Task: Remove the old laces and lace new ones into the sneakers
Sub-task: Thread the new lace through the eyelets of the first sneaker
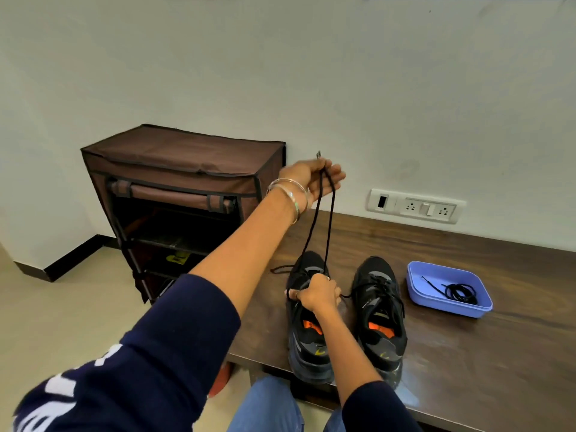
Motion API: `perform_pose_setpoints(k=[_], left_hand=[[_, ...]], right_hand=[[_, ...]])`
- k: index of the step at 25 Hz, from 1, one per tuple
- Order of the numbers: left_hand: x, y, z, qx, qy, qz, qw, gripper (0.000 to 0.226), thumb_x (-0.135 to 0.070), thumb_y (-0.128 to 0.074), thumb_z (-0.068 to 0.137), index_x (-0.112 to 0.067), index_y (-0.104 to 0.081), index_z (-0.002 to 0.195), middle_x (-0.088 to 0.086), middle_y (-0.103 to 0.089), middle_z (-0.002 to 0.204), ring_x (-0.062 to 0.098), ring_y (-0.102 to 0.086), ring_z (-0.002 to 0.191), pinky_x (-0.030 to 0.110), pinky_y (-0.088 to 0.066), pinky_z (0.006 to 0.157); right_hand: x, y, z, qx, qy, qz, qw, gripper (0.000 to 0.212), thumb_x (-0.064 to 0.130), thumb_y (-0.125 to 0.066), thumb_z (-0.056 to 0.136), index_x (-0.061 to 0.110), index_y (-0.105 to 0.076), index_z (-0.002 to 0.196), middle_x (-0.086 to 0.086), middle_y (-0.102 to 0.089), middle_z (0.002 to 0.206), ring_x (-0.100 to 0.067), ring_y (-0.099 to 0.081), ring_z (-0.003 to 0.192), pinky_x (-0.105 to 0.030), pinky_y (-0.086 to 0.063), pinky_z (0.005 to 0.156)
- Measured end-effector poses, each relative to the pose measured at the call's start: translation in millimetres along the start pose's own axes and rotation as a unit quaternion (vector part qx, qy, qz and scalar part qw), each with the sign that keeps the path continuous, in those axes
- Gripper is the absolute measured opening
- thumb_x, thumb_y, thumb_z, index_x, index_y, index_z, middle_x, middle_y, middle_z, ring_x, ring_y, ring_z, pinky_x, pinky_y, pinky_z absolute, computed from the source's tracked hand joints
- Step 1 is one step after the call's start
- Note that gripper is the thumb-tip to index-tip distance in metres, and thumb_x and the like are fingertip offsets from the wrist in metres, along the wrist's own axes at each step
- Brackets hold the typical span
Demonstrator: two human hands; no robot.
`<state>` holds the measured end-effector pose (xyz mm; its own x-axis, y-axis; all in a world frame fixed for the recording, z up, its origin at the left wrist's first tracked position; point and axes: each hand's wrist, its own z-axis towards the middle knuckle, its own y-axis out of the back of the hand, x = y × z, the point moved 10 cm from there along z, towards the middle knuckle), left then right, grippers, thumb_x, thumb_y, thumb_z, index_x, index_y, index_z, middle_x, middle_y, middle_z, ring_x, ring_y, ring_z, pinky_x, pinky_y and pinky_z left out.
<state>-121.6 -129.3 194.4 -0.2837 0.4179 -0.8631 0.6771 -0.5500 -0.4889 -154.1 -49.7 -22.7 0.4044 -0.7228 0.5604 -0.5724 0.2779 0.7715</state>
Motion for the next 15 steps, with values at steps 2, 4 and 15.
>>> perform_pose_setpoints(k=[2, 4, 15], left_hand=[[-26.7, -20.4, -3.2, 0.021, -0.021, -0.018, 0.999, 0.023, -0.007, -0.046, 0.098, -0.001, -0.056, 0.079, 0.011, -0.068, 0.059, 0.022, -0.069, 0.055, 0.033, -0.058, 0.059], [-49.3, -40.3, -11.5, 0.04, -0.039, -0.026, 0.998, 0.023, -0.005, -0.045, 0.099, 0.0, -0.055, 0.079, 0.012, -0.067, 0.057, 0.023, -0.068, 0.052, 0.034, -0.058, 0.058], [-184.2, -114.6, -71.8, 0.116, -0.16, -0.164, 0.966, 0.029, -0.002, -0.035, 0.102, 0.004, -0.048, 0.077, 0.02, -0.061, 0.057, 0.043, -0.051, 0.123, 0.048, -0.043, 0.097]], right_hand=[[-1.4, -13.3, 1.0, 0.001, -0.014, -0.018, 1.0, 0.084, 0.057, -0.073, 0.075, 0.0, -0.049, 0.131, -0.021, -0.035, 0.142, -0.04, -0.031, 0.13, -0.047, -0.035, 0.107], [-3.9, -25.2, 2.3, 0.012, -0.032, -0.002, 0.999, 0.1, 0.068, -0.066, 0.072, -0.003, -0.041, 0.138, -0.026, -0.032, 0.145, -0.043, -0.03, 0.132, -0.052, -0.033, 0.108], [-10.7, 1.1, -6.1, 0.02, -0.046, 0.33, 0.943, 0.051, 0.032, -0.08, 0.066, 0.006, -0.056, 0.102, -0.017, -0.05, 0.132, -0.036, -0.047, 0.116, -0.05, -0.046, 0.097]])
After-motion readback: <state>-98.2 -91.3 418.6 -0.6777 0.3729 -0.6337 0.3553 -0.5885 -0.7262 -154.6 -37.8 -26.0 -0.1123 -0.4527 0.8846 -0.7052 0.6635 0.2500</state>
